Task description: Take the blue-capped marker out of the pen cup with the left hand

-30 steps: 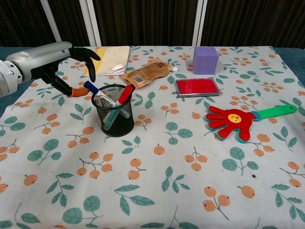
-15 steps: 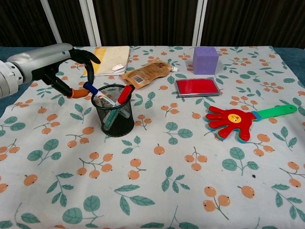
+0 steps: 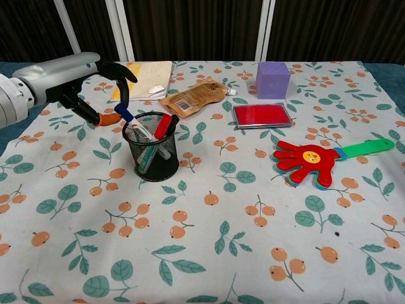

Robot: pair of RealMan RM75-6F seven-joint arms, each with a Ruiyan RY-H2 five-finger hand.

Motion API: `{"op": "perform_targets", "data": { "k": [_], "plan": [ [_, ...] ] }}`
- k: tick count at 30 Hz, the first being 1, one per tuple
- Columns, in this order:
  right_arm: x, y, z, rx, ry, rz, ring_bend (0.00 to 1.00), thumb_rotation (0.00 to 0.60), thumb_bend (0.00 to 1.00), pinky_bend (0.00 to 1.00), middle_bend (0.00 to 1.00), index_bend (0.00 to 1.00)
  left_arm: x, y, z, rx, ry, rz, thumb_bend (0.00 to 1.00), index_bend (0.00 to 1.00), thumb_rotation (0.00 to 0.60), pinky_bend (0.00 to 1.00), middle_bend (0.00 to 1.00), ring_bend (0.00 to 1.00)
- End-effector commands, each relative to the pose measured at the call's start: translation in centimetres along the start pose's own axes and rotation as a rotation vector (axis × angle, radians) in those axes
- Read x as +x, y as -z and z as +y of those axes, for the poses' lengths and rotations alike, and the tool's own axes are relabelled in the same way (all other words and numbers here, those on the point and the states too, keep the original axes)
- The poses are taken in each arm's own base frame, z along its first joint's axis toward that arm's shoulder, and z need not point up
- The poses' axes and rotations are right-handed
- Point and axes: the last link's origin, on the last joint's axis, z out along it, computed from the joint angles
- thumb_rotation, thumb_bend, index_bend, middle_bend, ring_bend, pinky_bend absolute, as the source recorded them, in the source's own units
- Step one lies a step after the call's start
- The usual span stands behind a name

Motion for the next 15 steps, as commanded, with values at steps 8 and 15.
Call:
{"op": "perform_targets", "data": {
  "k": [8, 15],
  "plan": [
    [-0.1, -0.1, 0.0, -0.001, -0.001, -0.005, 0.0, 0.6, 0.04, 0.15, 0.0, 0.0, 2.0, 0.4, 0.5, -0.023, 0.044, 0.027, 0.4, 0.58, 0.6, 0.08, 0.16, 0.0],
    [-0.3, -0.2, -0.1, -0.001, 0.004, -0.012, 0.0, 0.6, 0.04, 0.15, 0.0, 0.0, 7.4, 1.5, 0.5, -0.029, 0.059, 0.131, 0.4, 0.59, 0.6, 0.08, 0.17, 0.0]
  ]
}}
